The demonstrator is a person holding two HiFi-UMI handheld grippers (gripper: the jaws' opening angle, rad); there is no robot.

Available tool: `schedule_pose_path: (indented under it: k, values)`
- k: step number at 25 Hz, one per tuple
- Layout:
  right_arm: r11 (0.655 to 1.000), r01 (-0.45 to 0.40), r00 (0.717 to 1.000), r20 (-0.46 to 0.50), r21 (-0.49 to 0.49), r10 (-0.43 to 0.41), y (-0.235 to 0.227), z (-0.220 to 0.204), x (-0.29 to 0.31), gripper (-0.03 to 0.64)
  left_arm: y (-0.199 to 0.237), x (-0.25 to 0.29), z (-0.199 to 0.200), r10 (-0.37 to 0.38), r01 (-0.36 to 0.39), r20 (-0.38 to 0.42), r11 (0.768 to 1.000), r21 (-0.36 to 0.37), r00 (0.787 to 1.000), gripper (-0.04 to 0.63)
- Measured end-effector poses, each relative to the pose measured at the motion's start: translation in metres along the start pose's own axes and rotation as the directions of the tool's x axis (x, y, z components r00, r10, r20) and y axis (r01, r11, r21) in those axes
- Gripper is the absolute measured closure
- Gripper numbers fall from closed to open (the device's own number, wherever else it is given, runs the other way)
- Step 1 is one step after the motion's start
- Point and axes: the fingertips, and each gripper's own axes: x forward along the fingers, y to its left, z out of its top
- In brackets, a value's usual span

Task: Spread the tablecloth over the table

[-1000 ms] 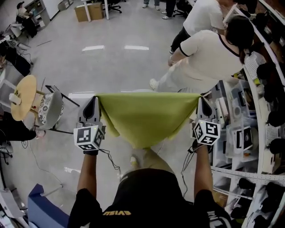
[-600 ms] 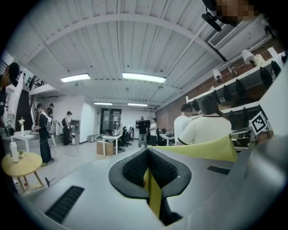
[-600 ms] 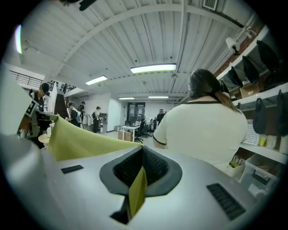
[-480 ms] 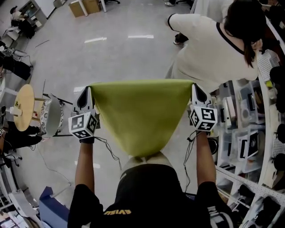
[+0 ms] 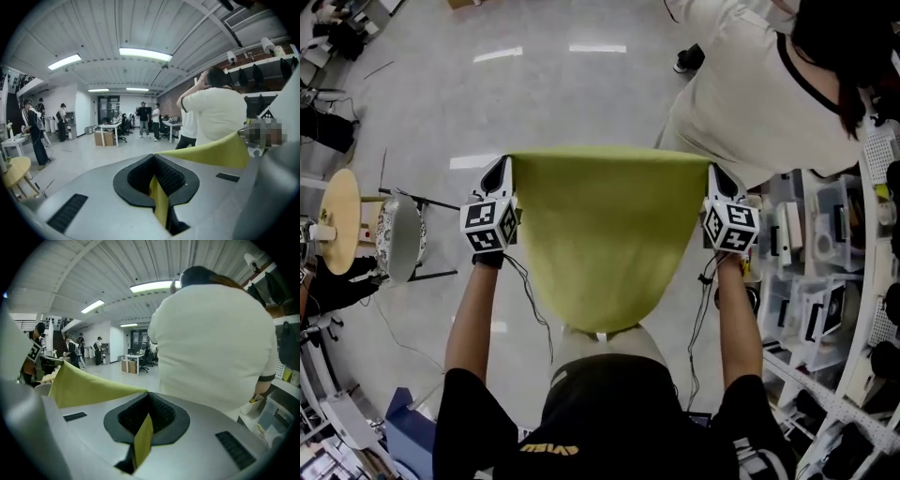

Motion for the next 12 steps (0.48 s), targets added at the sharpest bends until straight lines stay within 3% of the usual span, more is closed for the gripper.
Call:
schedule_pose_path:
  k: [6,12]
  values:
    - [1.000,-0.011,0.995,-0.100,-0.021,0.009,0.018,-0.040,0.061,0.614,0.025,0.055,-0.057,0.002,-0.002,-0.121,1.000,-0.005,0.993,0.578]
    - [0.999,-0.030,0.977,-0.210,-0.022,0.025,0.034,-0.086,0.100,0.614,0.018,0.086,-0.101,-0.030,0.029,-0.199,1.000,-0.005,0.979,0.577]
